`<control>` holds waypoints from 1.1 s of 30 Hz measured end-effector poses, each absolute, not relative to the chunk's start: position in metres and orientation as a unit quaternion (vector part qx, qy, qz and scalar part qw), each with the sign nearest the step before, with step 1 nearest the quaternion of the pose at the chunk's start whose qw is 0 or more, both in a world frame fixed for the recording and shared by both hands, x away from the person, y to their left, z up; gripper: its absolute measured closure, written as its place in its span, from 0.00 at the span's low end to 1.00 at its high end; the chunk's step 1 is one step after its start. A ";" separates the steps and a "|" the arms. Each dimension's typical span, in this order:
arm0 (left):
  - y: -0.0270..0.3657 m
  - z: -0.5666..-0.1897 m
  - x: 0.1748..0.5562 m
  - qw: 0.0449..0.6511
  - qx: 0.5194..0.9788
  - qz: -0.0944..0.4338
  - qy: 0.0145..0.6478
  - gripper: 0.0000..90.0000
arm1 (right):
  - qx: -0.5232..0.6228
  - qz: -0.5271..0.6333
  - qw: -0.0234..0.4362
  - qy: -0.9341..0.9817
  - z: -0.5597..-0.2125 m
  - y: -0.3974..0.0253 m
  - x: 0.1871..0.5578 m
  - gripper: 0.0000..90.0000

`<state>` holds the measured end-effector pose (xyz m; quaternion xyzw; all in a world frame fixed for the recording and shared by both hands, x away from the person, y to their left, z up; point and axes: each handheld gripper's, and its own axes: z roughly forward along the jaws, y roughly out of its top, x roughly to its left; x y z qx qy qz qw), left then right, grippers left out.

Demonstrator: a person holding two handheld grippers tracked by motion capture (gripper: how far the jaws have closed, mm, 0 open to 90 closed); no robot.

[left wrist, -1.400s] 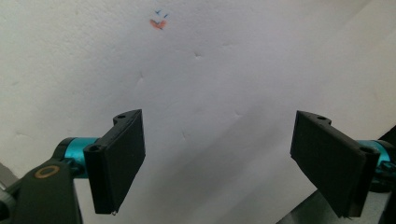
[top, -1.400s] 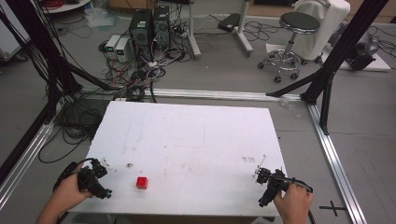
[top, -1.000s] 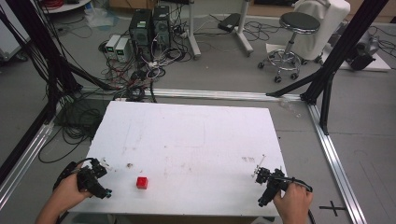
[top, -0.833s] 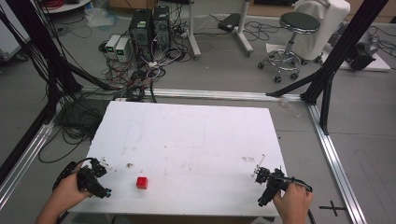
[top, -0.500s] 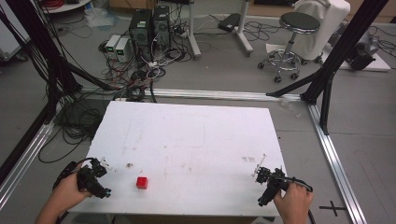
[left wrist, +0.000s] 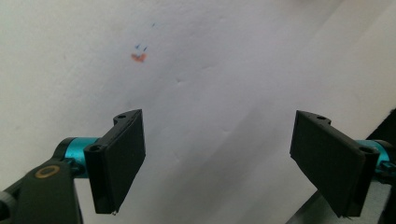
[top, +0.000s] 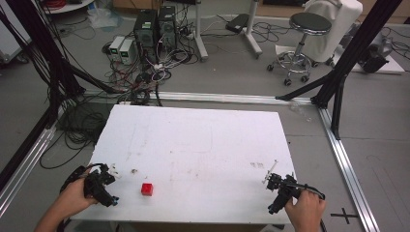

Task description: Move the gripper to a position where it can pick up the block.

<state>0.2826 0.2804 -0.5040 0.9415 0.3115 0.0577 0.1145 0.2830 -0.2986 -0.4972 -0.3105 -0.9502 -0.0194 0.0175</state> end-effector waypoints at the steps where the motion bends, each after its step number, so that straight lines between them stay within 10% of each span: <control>1: 0.280 -0.503 0.283 0.115 0.944 0.058 0.305 0.20 | -0.309 -0.019 0.018 -0.951 -0.497 -0.299 0.283 0.10; 33: 0.235 -0.447 0.304 0.067 0.985 0.053 0.149 0.20 | -0.305 -0.033 0.016 -0.952 -0.491 -0.300 0.282 0.10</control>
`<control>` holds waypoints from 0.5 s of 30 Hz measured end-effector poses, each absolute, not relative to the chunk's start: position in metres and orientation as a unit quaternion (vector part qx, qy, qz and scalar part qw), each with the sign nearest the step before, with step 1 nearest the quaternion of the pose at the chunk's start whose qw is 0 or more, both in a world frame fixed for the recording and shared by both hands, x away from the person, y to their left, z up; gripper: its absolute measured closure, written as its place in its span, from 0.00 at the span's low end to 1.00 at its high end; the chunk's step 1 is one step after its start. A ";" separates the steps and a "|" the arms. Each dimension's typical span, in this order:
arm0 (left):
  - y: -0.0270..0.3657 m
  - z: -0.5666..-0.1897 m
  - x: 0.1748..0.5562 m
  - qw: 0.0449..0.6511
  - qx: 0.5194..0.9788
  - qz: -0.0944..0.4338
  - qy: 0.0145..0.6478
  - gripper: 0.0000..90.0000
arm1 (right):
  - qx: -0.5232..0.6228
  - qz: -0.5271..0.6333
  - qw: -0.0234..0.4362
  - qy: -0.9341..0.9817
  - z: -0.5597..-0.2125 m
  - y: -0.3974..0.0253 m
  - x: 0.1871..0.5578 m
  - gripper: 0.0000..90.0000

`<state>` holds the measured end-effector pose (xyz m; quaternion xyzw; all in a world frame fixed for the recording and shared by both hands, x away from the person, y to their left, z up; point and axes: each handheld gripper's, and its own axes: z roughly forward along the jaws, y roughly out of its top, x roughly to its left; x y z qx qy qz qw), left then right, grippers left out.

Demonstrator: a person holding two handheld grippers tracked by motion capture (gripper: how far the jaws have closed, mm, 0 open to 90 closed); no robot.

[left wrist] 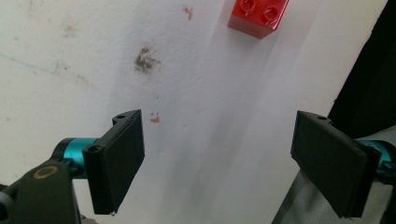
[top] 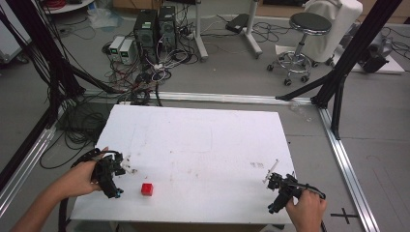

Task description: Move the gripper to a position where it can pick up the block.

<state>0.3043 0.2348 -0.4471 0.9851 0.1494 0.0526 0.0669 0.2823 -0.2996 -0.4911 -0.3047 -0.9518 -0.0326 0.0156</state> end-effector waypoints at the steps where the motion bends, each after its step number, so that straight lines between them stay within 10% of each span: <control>1: 0.233 -0.447 0.305 0.065 0.986 0.053 0.145 0.20 | -0.305 -0.033 0.016 -0.952 -0.491 -0.300 0.282 0.10; 15: 0.205 -0.450 0.309 0.037 0.996 0.041 0.067 0.20 | -0.301 -0.042 0.017 -0.952 -0.491 -0.300 0.282 0.10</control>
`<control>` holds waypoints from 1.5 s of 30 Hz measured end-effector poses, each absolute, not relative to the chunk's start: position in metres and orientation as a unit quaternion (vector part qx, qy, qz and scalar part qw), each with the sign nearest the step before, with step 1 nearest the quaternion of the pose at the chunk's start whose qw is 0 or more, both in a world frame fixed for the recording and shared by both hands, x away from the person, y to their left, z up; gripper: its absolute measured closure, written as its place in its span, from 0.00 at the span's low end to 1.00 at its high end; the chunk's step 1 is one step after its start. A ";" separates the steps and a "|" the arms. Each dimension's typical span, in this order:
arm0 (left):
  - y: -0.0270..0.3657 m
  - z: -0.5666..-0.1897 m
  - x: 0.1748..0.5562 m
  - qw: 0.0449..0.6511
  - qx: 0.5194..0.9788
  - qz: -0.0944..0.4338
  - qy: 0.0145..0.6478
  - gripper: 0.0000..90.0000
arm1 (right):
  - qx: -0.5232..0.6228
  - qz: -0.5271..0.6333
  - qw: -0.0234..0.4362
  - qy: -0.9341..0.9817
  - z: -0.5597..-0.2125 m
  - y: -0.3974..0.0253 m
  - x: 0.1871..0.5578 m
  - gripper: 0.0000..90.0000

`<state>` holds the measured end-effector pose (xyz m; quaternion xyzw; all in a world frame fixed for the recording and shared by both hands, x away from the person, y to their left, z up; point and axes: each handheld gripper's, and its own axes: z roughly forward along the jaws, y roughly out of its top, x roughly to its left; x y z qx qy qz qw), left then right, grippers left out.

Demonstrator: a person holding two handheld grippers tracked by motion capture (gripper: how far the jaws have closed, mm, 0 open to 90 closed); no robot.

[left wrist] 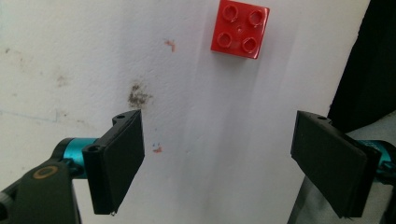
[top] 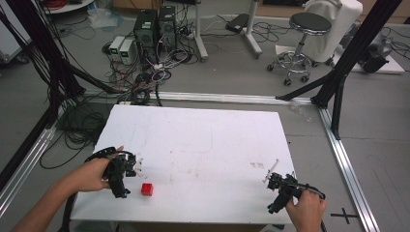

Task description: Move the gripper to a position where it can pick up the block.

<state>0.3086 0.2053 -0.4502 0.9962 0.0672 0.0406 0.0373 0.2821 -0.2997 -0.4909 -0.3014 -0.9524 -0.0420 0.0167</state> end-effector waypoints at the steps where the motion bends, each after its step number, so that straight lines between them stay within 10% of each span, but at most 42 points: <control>1: 0.204 -0.452 0.308 0.038 0.996 0.042 0.062 0.20 | -0.301 -0.041 0.017 -0.952 -0.490 -0.299 0.282 0.10; 45: 0.158 -0.503 0.313 0.018 1.000 0.009 -0.001 0.19 | -0.296 -0.042 0.020 -0.954 -0.493 -0.299 0.282 0.10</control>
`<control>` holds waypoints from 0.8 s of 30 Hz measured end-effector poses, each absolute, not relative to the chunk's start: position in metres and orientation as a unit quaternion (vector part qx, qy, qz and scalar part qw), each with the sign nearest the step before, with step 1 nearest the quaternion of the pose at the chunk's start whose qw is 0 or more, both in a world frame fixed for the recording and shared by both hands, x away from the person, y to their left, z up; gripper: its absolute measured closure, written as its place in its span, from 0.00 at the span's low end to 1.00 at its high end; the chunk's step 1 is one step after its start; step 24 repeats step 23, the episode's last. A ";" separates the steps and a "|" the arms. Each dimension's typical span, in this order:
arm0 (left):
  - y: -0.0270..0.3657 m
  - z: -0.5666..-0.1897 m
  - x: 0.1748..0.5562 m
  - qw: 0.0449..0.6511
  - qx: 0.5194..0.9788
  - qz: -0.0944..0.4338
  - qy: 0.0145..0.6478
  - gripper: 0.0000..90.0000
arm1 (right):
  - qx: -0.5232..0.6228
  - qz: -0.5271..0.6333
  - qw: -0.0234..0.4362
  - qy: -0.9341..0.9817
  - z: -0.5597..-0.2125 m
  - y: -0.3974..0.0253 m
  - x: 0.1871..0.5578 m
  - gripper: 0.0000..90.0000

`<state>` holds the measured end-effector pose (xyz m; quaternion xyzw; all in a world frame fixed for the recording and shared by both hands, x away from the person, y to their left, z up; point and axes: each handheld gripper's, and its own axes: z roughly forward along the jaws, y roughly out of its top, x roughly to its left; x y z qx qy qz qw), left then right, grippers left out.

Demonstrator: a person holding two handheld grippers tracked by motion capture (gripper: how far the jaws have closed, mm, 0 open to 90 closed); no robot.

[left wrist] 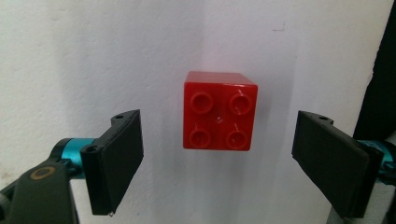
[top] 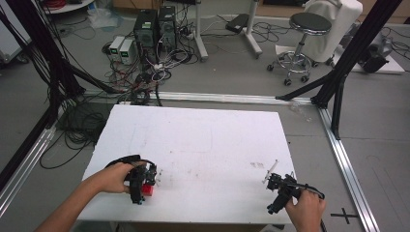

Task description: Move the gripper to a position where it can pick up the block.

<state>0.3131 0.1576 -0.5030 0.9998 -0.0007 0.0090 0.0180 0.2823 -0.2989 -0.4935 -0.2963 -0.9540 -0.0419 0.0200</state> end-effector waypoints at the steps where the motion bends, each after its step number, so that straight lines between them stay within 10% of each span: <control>1: 0.157 -0.504 0.313 0.018 1.000 0.007 -0.003 0.19 | -0.297 -0.042 0.021 -0.954 -0.493 -0.299 0.282 0.10; 24: 0.154 -0.513 0.314 0.004 1.000 0.012 -0.010 0.19 | -0.295 -0.039 0.019 -0.955 -0.492 -0.299 0.282 0.10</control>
